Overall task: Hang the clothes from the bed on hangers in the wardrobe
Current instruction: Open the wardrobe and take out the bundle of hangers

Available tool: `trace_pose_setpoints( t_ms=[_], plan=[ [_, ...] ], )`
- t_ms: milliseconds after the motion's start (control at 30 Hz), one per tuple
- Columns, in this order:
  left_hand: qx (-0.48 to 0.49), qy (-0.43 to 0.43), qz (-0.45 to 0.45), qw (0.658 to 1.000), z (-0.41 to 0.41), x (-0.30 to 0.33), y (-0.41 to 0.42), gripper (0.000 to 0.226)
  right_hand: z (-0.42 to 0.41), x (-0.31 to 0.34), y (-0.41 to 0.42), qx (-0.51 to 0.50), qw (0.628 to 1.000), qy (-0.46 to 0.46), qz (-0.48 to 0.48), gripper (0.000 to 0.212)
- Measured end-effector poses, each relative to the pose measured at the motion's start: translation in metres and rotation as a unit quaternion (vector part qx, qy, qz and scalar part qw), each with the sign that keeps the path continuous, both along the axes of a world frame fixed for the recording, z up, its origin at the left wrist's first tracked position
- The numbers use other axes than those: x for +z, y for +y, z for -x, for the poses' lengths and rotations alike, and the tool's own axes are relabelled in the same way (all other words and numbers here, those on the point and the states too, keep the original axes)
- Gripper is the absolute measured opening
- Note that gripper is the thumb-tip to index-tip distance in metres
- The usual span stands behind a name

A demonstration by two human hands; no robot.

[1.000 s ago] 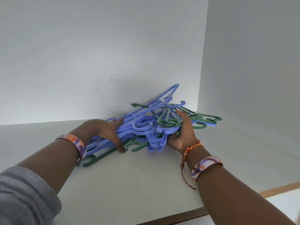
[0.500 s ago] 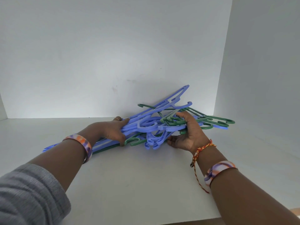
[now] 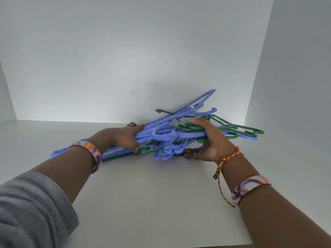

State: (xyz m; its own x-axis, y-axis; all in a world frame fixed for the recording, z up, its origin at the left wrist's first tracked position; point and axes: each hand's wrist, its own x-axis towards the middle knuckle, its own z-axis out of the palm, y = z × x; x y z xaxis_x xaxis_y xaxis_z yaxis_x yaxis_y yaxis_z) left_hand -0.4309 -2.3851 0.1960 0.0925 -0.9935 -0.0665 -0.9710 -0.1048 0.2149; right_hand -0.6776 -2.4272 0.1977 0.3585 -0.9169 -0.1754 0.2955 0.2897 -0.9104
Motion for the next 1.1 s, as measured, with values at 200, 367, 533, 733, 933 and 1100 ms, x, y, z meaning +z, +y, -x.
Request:
trace_pose_setpoints(
  t_ms=[200, 367, 533, 733, 933, 1100],
  plan=[
    [-0.004, -0.017, -0.013, 1.0, 0.0, 0.005, 0.001, 0.122, -0.008, -0.004, 0.009, -0.021, 0.995, -0.098, -0.02, 0.018],
    [-0.018, -0.038, 0.02, 0.999, -0.004, 0.0, 0.002, 0.106, -0.027, -0.011, 0.015, -0.037, 0.989, -0.136, -0.047, 0.016],
    [-0.028, -0.12, 0.004, 0.992, 0.0, 0.005, 0.01, 0.109, -0.027, -0.016, 0.015, -0.033, 0.991, -0.123, -0.047, 0.023],
    [-0.034, -0.253, 0.075, 0.964, 0.011, 0.007, 0.022, 0.102, -0.028, -0.019, 0.019, -0.002, 0.992, -0.118, -0.047, 0.033],
    [-0.014, -0.314, 0.135, 0.94, 0.016, 0.003, 0.038, 0.091, -0.024, -0.01, 0.027, 0.065, 0.98, -0.184, -0.042, 0.065],
    [0.005, -0.346, 0.171, 0.923, 0.014, 0.018, 0.06, 0.086, -0.023, 0.001, 0.04, 0.102, 0.966, -0.235, -0.021, 0.064]
  ],
)
